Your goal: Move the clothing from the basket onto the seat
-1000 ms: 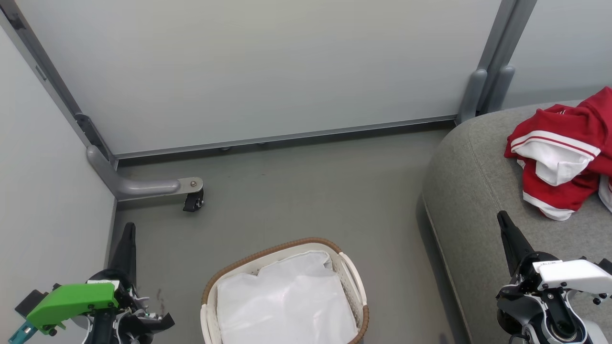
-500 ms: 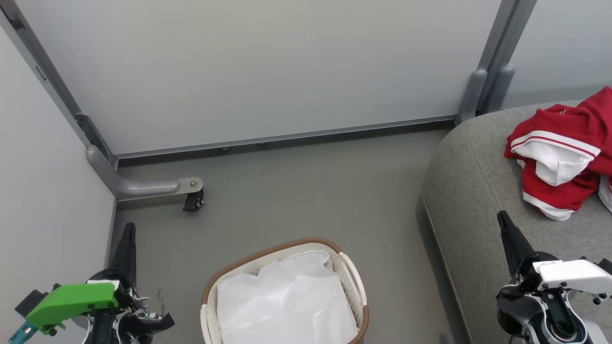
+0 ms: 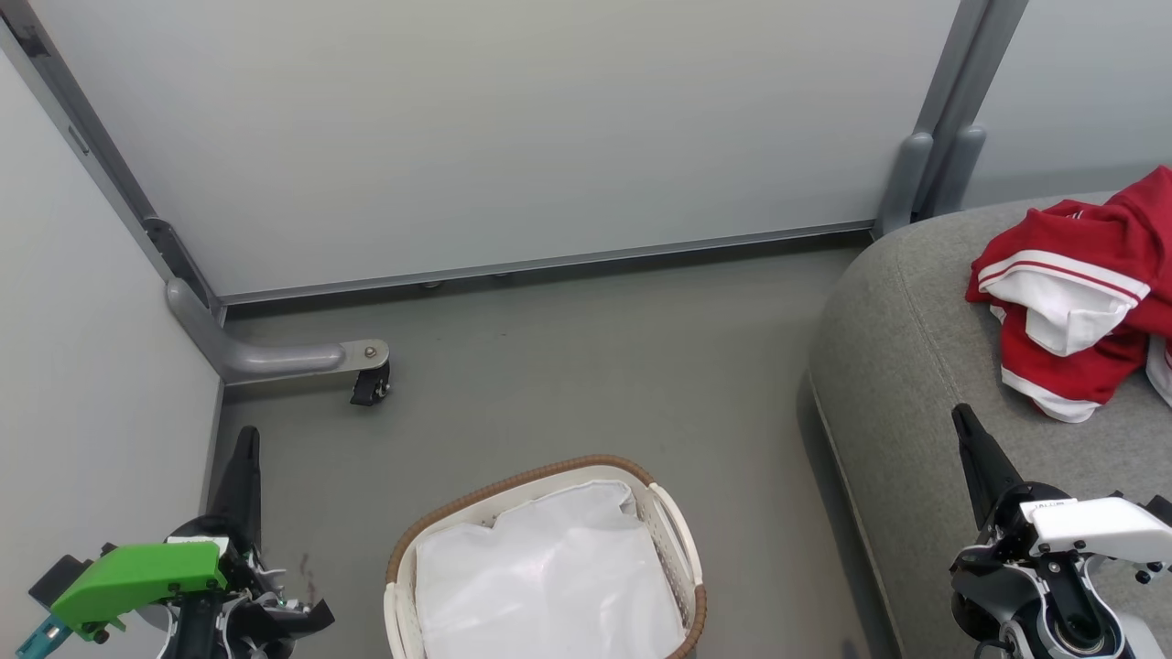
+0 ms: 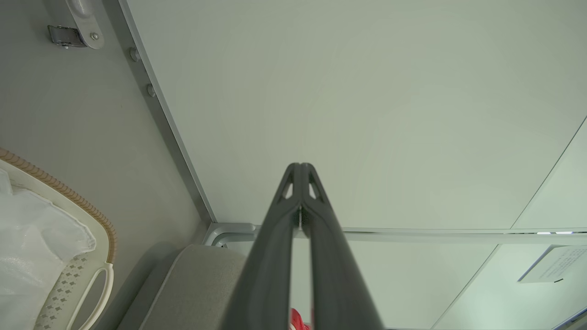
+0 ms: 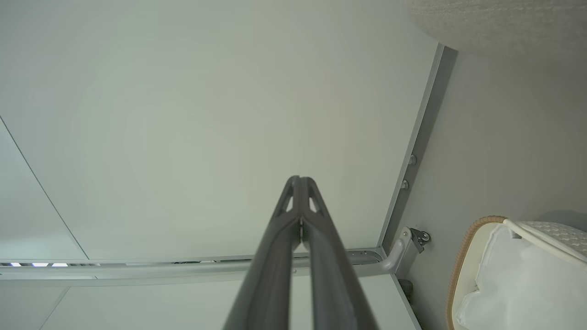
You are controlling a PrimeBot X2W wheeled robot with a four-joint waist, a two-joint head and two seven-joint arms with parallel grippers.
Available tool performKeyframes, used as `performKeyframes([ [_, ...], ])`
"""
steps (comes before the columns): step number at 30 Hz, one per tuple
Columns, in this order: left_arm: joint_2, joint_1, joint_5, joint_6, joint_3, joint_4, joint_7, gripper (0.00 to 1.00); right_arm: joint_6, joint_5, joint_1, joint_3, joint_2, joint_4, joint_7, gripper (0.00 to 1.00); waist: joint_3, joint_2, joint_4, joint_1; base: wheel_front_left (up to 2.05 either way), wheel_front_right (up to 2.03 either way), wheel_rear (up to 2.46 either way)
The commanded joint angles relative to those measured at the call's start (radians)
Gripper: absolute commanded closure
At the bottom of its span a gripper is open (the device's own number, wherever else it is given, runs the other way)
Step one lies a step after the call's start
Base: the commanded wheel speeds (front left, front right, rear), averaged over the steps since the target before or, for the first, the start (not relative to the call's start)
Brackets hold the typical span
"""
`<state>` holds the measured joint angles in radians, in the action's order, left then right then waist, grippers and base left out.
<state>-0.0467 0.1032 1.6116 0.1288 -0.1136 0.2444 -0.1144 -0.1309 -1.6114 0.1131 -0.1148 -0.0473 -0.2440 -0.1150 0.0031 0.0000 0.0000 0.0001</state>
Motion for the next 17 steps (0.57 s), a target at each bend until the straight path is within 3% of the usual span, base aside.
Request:
performKeyframes([
  [1,-0.007,0.010,0.003,0.004,-0.002,-0.001,-0.003,1.00,0.000,-0.003,-0.012,-0.002,-0.006,0.002,-0.002,1.00,0.000,0.0000,0.000,-0.0001,0.00,0.00,0.00],
  [17,-0.007,0.010,0.003,0.003,-0.002,-0.001,-0.003,1.00,0.000,-0.003,-0.012,-0.002,-0.006,0.002,-0.002,1.00,0.000,0.0000,0.000,-0.0001,0.00,0.00,0.00],
])
